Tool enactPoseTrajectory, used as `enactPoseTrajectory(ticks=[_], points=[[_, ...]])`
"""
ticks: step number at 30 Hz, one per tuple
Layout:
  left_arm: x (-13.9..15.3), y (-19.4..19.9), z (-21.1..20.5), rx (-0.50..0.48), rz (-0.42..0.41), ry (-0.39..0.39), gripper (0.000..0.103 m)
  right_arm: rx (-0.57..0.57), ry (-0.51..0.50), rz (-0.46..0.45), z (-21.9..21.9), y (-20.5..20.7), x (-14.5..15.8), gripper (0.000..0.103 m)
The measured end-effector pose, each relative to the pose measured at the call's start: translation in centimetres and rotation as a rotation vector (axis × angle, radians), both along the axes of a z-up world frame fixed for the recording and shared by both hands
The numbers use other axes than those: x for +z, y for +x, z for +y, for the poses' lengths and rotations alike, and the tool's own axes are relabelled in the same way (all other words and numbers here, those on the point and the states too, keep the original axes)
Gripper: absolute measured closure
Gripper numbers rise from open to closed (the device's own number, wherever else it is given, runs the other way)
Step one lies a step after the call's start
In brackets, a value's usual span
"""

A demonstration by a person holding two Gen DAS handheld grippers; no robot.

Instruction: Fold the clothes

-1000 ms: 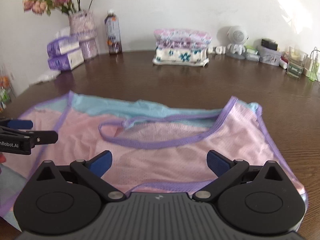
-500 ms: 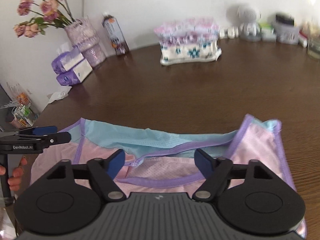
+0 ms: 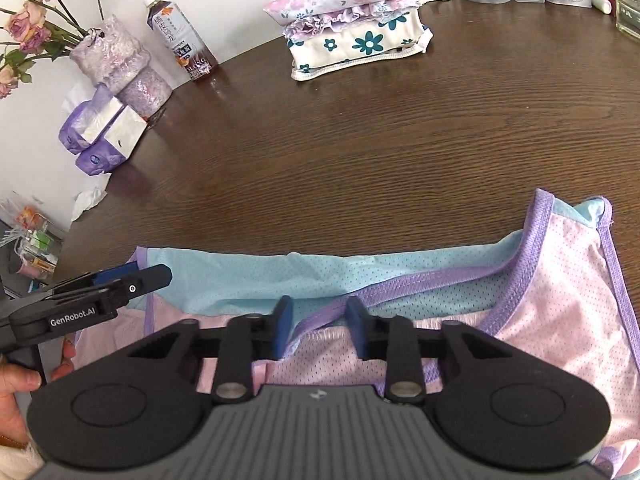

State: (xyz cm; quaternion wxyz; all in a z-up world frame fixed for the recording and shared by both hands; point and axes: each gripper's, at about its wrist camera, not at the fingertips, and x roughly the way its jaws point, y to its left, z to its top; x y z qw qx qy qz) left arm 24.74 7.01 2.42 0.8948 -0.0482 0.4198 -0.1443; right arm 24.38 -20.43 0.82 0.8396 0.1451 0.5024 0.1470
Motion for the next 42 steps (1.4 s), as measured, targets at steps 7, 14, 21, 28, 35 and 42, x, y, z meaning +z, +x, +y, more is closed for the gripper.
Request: enactPoseTrajectory(ticks=[7,14,21,28,35,42], points=[[0.1,0.5,0.7,-0.011,0.015,-0.029,0.098,-0.002,0.015,-0.045,-0.2,0.0,0.8,0.102],[0.2,0.0,1.5,0.016,0.008,-0.055,0.099,-0.006,0.057,-0.034,-1.1,0.2,1.8,0.091],[0.1,0.1,1.7,0.038,0.024,-0.060,0.092,-0.010,0.050,0.012,-0.6,-0.5,0.8,0.067],[-0.1,0.0,1.6,0.030,0.012,-0.055,0.099,-0.033,0.079,-0.005,-0.3,-0.3,0.3,0.101],[-0.1,-0.2,2.3,0.067,-0.009,-0.114,0.101,-0.032,0.017,-0.129,-1.2,0.5,2.6,0.101],[-0.5,-0.3,2.6,0.122,-0.004,-0.156,0.101,-0.009,0.002,-0.145,-2.0,2.6,2.6,0.101]])
